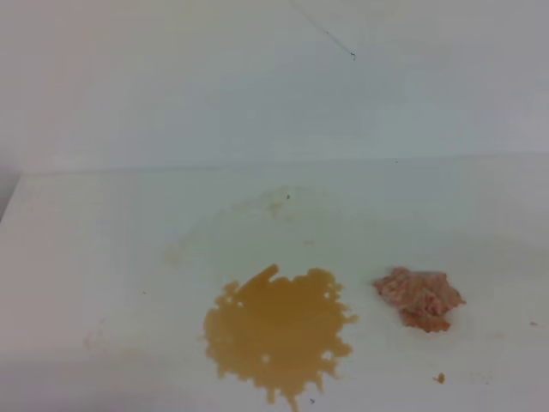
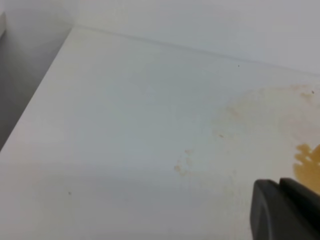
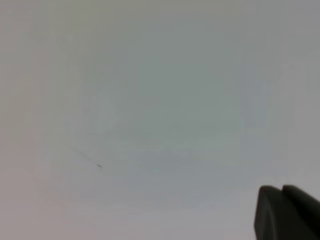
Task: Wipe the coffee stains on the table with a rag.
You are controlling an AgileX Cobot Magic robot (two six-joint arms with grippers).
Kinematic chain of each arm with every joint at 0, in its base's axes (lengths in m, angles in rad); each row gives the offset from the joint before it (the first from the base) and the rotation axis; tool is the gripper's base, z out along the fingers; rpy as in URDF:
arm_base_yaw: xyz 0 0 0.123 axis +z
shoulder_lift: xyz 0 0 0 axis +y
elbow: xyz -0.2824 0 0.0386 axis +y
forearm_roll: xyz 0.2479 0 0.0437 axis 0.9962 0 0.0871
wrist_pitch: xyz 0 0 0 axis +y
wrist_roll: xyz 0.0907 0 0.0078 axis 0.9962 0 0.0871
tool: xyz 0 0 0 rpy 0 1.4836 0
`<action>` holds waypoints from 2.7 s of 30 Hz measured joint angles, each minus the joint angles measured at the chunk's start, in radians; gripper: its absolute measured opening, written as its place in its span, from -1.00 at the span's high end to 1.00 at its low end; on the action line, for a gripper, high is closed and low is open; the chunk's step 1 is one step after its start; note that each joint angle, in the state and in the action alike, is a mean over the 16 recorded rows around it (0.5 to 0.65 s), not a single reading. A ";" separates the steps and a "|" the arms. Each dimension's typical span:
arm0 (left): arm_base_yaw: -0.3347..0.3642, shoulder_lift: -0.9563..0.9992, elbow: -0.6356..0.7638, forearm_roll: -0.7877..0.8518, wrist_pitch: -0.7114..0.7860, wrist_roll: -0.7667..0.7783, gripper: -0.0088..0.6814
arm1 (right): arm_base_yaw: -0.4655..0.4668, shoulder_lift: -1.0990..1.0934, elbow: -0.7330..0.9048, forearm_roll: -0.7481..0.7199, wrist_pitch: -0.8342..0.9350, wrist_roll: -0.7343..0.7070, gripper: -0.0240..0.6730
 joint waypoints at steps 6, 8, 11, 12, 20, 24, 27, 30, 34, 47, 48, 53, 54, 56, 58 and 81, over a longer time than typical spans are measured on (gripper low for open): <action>0.000 0.000 0.000 0.000 0.000 0.000 0.97 | 0.000 0.069 -0.087 0.002 -0.002 -0.074 0.94; 0.000 0.000 0.000 0.000 0.000 0.000 0.97 | 0.000 0.079 -0.103 0.003 -0.017 -0.082 0.94; 0.000 0.000 0.000 0.000 0.000 0.000 0.97 | 0.000 0.085 -0.116 0.005 -0.039 -0.075 0.94; 0.000 0.000 0.000 0.000 0.000 0.000 0.97 | 0.000 0.085 -0.119 0.007 -0.043 -0.069 0.94; 0.000 0.000 0.000 0.000 0.000 0.000 0.97 | 0.000 0.102 -0.136 0.027 0.007 -0.030 0.94; 0.000 0.000 0.000 0.000 0.000 0.000 0.97 | 0.000 0.149 -0.180 0.046 0.118 -0.056 0.94; 0.000 0.000 0.000 0.000 0.000 0.000 0.97 | 0.000 0.211 -0.236 0.078 0.224 -0.115 0.94; 0.000 0.000 0.000 0.000 0.000 0.000 0.97 | 0.000 0.301 -0.308 0.125 0.338 -0.204 0.94; 0.000 0.000 0.000 0.000 0.000 0.000 0.97 | 0.000 0.456 -0.413 0.206 0.484 -0.350 0.94; 0.000 0.002 -0.002 0.000 0.001 0.000 0.97 | 0.013 0.984 -0.609 0.478 0.715 -0.691 0.85; 0.000 0.002 -0.002 0.000 0.001 0.000 0.97 | 0.018 1.017 -0.616 0.488 0.719 -0.704 0.81; 0.000 0.000 0.000 0.000 0.000 0.000 0.97 | 0.061 1.159 -0.652 0.515 0.728 -0.755 0.49; 0.000 0.000 0.000 0.000 0.000 0.000 0.97 | 0.074 1.184 -0.659 0.515 0.725 -0.764 0.41; 0.000 0.000 0.000 0.000 0.000 0.000 0.97 | 0.100 1.233 -0.675 0.510 0.718 -0.779 0.26; 0.000 0.000 0.000 0.000 0.000 0.000 0.97 | 0.127 1.280 -0.691 0.500 0.706 -0.790 0.10; 0.000 0.000 0.000 0.000 0.000 0.000 0.97 | 0.229 1.674 -0.775 0.429 0.546 -0.728 -0.26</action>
